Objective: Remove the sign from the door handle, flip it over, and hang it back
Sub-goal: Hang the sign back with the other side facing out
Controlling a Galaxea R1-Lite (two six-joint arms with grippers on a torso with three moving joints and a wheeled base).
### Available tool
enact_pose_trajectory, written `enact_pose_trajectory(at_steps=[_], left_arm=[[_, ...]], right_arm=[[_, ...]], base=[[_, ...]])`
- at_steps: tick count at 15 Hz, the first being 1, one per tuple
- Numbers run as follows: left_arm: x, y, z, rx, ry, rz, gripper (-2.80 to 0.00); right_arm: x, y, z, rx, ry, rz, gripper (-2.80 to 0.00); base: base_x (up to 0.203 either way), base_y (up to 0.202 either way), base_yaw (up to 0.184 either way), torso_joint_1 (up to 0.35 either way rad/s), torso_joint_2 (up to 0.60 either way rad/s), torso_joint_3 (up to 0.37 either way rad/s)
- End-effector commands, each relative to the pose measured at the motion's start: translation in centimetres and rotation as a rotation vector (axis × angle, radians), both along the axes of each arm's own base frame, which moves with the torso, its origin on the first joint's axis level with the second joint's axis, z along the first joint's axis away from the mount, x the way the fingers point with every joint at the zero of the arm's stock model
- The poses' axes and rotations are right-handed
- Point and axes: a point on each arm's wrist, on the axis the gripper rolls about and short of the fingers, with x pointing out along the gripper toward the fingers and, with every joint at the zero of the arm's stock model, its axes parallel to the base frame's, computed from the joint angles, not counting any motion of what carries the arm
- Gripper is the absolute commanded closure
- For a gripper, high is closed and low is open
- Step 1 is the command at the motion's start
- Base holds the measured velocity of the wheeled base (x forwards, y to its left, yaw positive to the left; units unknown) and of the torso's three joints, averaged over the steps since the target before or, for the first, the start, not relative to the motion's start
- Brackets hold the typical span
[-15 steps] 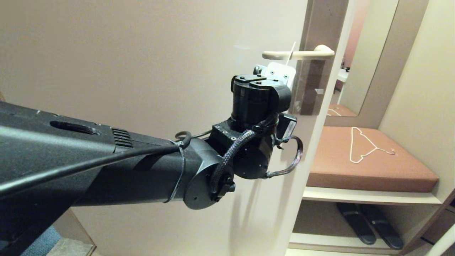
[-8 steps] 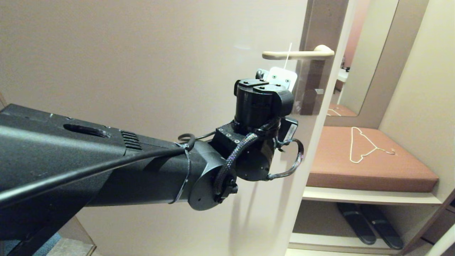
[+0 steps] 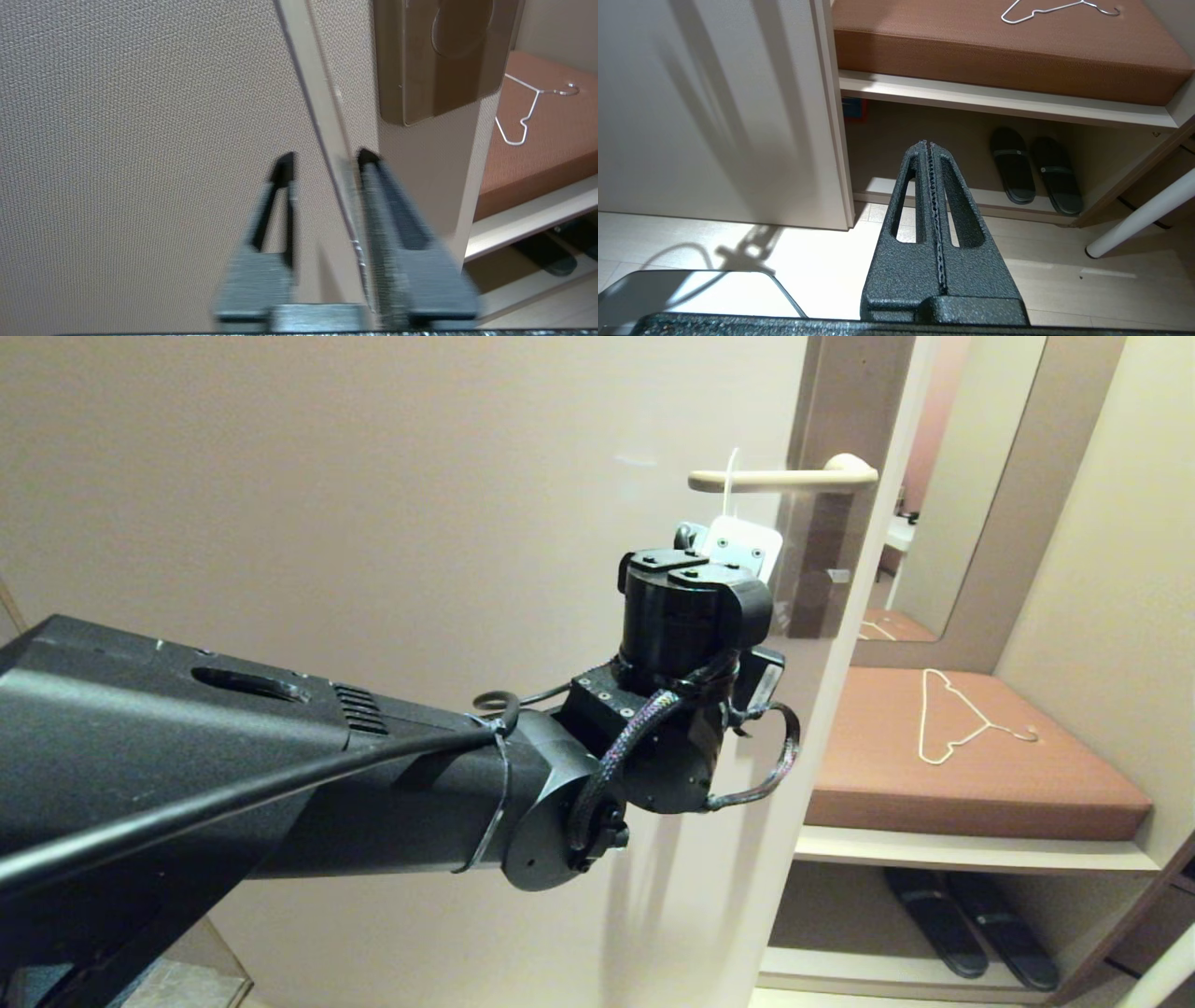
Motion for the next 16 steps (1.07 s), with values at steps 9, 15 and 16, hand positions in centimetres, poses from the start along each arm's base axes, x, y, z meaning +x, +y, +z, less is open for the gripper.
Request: enact_pose_trajectory(at_steps=[9,15,16], left_arm=[[0.0,-0.3,0.1,-0.04,-0.035,-0.003,-2.8],[-1.1,-0.3,1.3,-0.063,-0.048,-0.023,-2.8],[-1.2,-0.1,1.6,-0.069,-0.052,-0.023,-2.8]], right_arm=[[0.0,0.0,0.0,-0.001,0.001,0.0,0.0],[0.0,0.0,0.0,-0.001,0.001,0.0,0.0],[0.0,0.0,0.0,-0.001,0.001,0.0,0.0]], base=[[0.0,0.0,0.0,0.0,0.0,0.0],[0.0,0.0,0.0,0.0,0.0,0.0],[0.0,0.0,0.0,0.0,0.0,0.0]])
